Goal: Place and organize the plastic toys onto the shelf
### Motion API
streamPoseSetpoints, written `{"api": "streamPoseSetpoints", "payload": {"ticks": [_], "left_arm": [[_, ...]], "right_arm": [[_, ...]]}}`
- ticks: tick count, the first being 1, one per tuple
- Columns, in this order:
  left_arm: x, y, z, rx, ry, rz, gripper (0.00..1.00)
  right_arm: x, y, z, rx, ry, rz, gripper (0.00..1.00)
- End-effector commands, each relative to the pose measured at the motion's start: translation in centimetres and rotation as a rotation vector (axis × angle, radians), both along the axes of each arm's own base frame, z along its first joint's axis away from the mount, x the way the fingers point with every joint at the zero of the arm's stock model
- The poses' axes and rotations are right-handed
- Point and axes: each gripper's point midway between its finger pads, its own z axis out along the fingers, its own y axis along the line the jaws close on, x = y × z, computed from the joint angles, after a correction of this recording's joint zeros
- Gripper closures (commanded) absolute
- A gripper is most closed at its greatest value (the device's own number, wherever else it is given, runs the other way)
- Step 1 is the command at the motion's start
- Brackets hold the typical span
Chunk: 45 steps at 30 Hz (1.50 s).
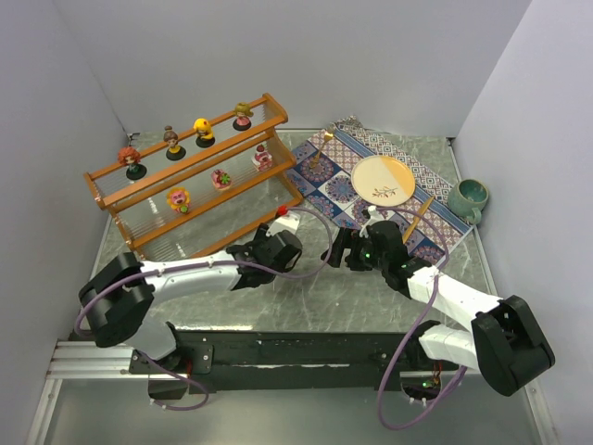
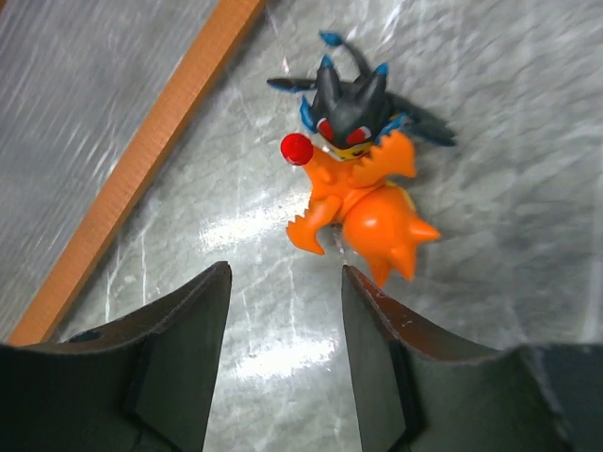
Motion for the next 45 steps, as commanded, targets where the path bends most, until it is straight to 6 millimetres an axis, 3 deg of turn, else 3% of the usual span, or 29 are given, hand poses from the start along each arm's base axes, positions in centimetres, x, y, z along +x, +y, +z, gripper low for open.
{"api": "streamPoseSetpoints", "payload": {"ticks": [1,18,26,39,45], "left_arm": [[1.0,0.1,-1.1,0.041,-0.016,0.000,0.45],[2.5,-0.9,-3.9,0.096,0.040,-0.014,0.47],[3.4,-1.9,-3.5,0.092,0.015,-0.030,0.50],[3.6,-2.4,-3.3,0.086,0.010,-0.064,0.83],[3.1,-2.9,-2.3,0.061,0.038,-0.089,0.99]], "right_arm": [[1.2,0.5,2.0,0.027,-0.071,-0.009,0.06],[0.9,-0.2,2.1,0.013,-0.078,-0.035,0.06],[1.2,-0.1,2.0,0.004,-0.078,-0.030,0.06],[1.3,0.0,1.8,0.000,-0.075,-0.020,0.07],[1.4,0.2,2.0,-0.005,-0.078,-0.009,0.07]]}}
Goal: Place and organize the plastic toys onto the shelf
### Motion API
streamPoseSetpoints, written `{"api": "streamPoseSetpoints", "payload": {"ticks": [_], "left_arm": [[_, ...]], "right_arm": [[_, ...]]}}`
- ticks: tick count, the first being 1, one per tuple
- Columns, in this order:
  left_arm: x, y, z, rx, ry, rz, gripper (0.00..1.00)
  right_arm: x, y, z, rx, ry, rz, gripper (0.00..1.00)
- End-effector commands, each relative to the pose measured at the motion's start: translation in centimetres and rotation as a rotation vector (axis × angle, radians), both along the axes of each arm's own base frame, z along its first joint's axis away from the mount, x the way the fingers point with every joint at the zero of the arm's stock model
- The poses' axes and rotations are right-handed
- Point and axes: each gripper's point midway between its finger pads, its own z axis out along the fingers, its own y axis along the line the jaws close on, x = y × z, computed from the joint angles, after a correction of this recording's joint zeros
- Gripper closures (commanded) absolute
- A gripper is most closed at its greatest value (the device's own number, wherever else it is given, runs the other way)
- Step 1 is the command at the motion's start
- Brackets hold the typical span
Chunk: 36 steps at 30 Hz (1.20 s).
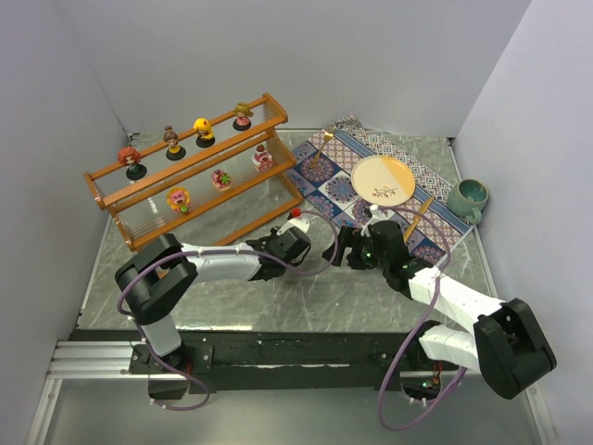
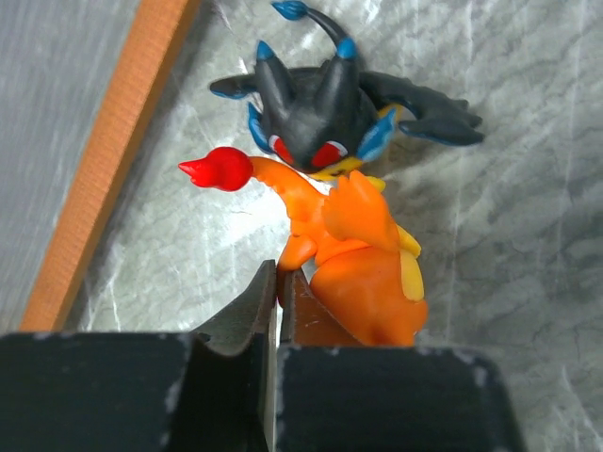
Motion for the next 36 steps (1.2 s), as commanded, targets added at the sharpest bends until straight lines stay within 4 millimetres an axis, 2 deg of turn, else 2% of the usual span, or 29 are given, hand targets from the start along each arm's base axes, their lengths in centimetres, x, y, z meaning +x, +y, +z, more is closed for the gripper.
{"api": "streamPoseSetpoints", "payload": {"ticks": [1,8,9,11,12,13,17,19,27,36], "left_arm": [[0.5,-2.1,3.0,-0.092,-0.012,-0.028,0.99],[-1.8,-3.1,4.6,-0.214,0.179,-0.088,0.99],[-2.3,-3.8,4.9,-0.252,0.234,-0.117,0.99],[-2.8,-3.3,4.3,-0.246,0.317,-0.110,0.99],[-3.1,-4.0,4.7,-0.272,0.354,-0.132,0.99],[-3.7,-3.6,4.4,-0.256,0.398,-0.130,0.99],[-4.7,-4.3,3.8,-0.271,0.519,-0.155,0.99],[-5.4,-4.4,3.6,-0.276,0.578,-0.165,0.99],[-5.9,-5.2,4.9,-0.296,0.671,-0.184,0.99],[-6.4,-5.8,6.1,-0.337,0.745,-0.192,0.99]], "right_arm": [[1.0,0.6,1.7,0.006,-0.056,0.019,0.07],[0.4,1.1,2.7,0.007,-0.123,0.075,0.08],[0.4,1.3,2.9,0.008,-0.143,0.091,0.08],[0.0,1.9,3.2,0.014,-0.168,0.123,0.09],[-0.2,2.3,3.5,0.019,-0.194,0.145,0.09],[-0.3,2.6,3.7,0.020,-0.208,0.159,0.09],[-1.7,4.6,4.5,0.003,-0.285,0.264,0.09],[-1.9,5.0,5.1,-0.011,-0.345,0.275,0.09],[-2.9,6.7,6.3,-0.087,-0.463,0.338,0.09],[-3.3,8.6,6.7,-0.193,-0.549,0.412,0.17]]}}
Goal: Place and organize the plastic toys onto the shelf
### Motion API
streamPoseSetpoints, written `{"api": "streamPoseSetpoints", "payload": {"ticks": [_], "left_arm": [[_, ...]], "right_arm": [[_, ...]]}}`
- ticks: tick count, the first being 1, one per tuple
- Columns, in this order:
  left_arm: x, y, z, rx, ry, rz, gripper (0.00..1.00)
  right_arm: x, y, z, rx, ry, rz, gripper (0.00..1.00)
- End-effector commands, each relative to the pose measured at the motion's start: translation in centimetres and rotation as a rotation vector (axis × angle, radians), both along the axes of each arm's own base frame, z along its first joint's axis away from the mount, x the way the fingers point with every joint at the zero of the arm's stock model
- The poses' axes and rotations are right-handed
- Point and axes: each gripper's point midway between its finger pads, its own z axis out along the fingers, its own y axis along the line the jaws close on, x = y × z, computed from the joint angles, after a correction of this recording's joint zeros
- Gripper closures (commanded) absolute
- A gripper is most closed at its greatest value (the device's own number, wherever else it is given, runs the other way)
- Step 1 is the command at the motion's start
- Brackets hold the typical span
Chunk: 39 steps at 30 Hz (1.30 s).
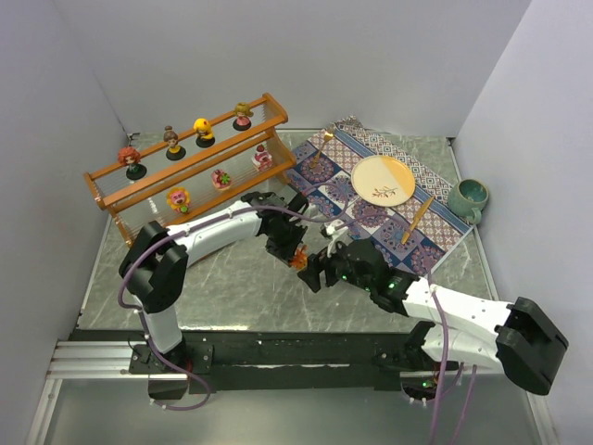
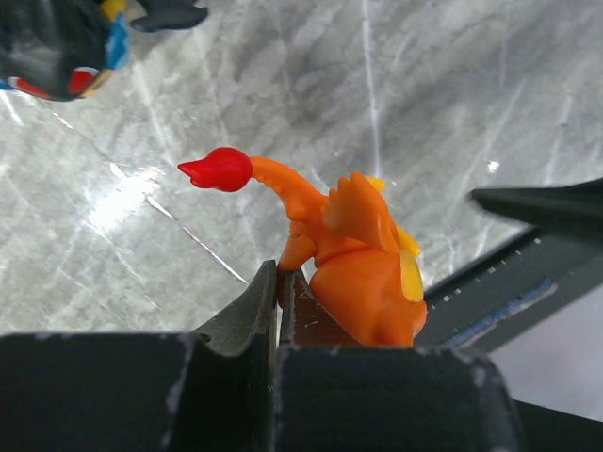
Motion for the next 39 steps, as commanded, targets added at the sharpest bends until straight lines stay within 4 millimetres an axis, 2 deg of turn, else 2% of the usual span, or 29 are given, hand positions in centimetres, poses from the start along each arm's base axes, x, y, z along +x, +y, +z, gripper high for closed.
{"api": "streamPoseSetpoints", "payload": {"ticks": [1,8,10,12,18,29,32,33,34,35,36,38,39], "left_arm": [[-0.6,-1.1,1.6,-0.053,0.053,-0.013,0.99],[-1.1,-1.0,1.8,-0.050,0.081,-0.012,0.99],[-1.3,-1.0,1.9,-0.054,0.093,-0.012,0.99],[-1.5,-1.1,2.0,-0.057,0.103,-0.009,0.99],[-1.3,-1.2,2.1,-0.054,0.115,0.008,0.99],[-1.1,-1.2,2.9,-0.063,0.121,0.034,0.99],[-0.8,-0.9,3.2,-0.063,0.103,0.052,0.96],[-0.7,-0.5,3.3,-0.063,0.096,0.066,0.94],[-0.4,-0.4,3.4,-0.068,0.086,0.076,0.91],[-0.2,-0.3,3.6,-0.077,0.079,0.085,0.87],[0.2,0.2,3.9,-0.084,0.064,0.113,0.78],[1.1,0.5,4.3,-0.116,0.033,0.146,0.70],[1.3,1.1,4.7,-0.132,0.022,0.177,0.61]], "right_arm": [[1.6,1.1,2.9,-0.013,-0.141,-0.016,0.18],[2.4,2.2,2.8,-0.079,-0.203,-0.016,0.22],[2.6,2.4,2.5,-0.095,-0.213,-0.015,0.26],[2.4,2.9,2.5,-0.110,-0.222,0.001,0.32],[1.6,4.2,1.9,-0.157,-0.238,0.045,0.37],[2.7,3.4,1.3,-0.269,-0.289,-0.080,0.49],[3.0,2.9,1.4,-0.273,-0.291,-0.111,0.66],[3.0,2.8,1.4,-0.274,-0.294,-0.116,0.77],[2.9,2.7,1.5,-0.254,-0.277,-0.132,0.83],[2.9,2.7,1.5,-0.251,-0.276,-0.132,0.87],[2.8,2.6,1.4,-0.249,-0.272,-0.130,0.96],[2.6,2.6,1.2,-0.238,-0.257,-0.126,1.00],[2.4,2.6,1.2,-0.224,-0.247,-0.125,1.00]]}}
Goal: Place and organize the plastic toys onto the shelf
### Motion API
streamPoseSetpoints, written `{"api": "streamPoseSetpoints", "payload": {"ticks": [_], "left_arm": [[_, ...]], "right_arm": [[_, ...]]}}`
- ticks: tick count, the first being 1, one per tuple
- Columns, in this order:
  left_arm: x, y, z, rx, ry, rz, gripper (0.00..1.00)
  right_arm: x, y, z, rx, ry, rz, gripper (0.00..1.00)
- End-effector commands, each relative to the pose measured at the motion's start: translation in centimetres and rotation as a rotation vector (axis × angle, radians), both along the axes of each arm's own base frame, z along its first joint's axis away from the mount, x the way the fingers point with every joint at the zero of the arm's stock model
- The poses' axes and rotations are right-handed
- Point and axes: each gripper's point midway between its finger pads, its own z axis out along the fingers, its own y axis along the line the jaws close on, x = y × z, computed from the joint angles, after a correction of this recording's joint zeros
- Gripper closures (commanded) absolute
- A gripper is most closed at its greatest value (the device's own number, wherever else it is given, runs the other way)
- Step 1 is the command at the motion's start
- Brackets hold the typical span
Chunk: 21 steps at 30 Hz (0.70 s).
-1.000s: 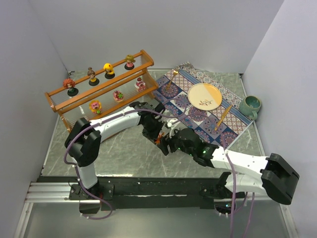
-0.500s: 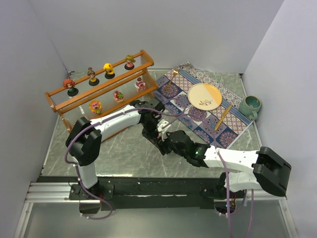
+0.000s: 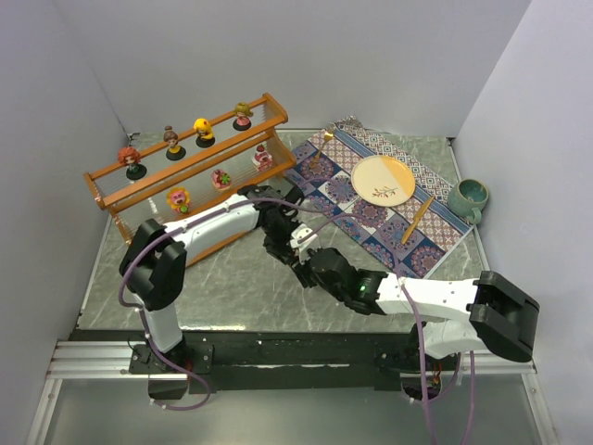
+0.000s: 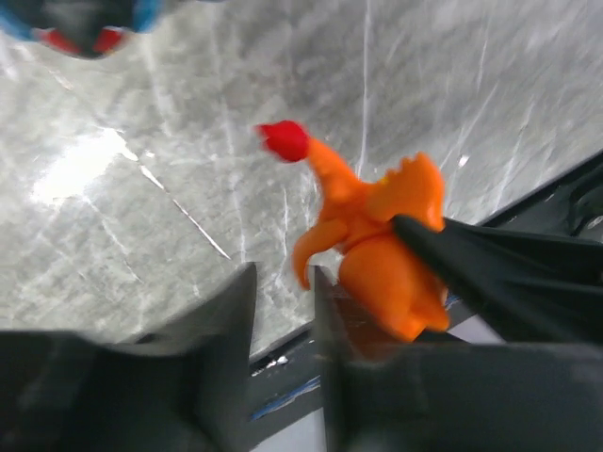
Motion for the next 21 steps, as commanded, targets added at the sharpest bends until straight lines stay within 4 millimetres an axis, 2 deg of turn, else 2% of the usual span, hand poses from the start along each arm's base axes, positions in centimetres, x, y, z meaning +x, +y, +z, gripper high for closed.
{"api": "streamPoseSetpoints", "payload": {"ticks": [1,3,5,6,12,15,17,21], "left_arm": [[1.9,0.9,3.5,-0.107,-0.108,0.111,0.57],[2.5,1.5,4.0,-0.139,-0.148,0.152,0.46],[3.4,1.7,4.3,-0.160,-0.205,0.179,0.39],[3.2,2.2,4.2,-0.165,-0.221,0.197,0.33],[4.0,3.1,4.8,-0.249,-0.354,0.306,0.15],[4.0,3.7,4.7,-0.266,-0.391,0.347,0.14],[4.6,3.4,5.4,-0.317,-0.426,0.378,0.14],[4.3,3.2,5.7,-0.399,-0.460,0.397,0.15]], "right_arm": [[0.6,0.2,1.8,0.086,-0.011,-0.047,1.00],[0.3,0.3,1.5,0.110,0.018,-0.035,1.00],[0.1,0.3,1.1,0.141,0.050,-0.037,1.00],[0.1,0.3,0.9,0.159,0.070,-0.044,1.00],[0.8,-0.6,-0.3,0.252,0.162,-0.080,1.00],[1.3,-1.1,-0.3,0.315,0.190,-0.096,1.00],[1.6,-1.5,-0.4,0.347,0.201,-0.104,1.00],[1.7,-1.7,-1.4,0.365,0.228,-0.112,1.00]]}}
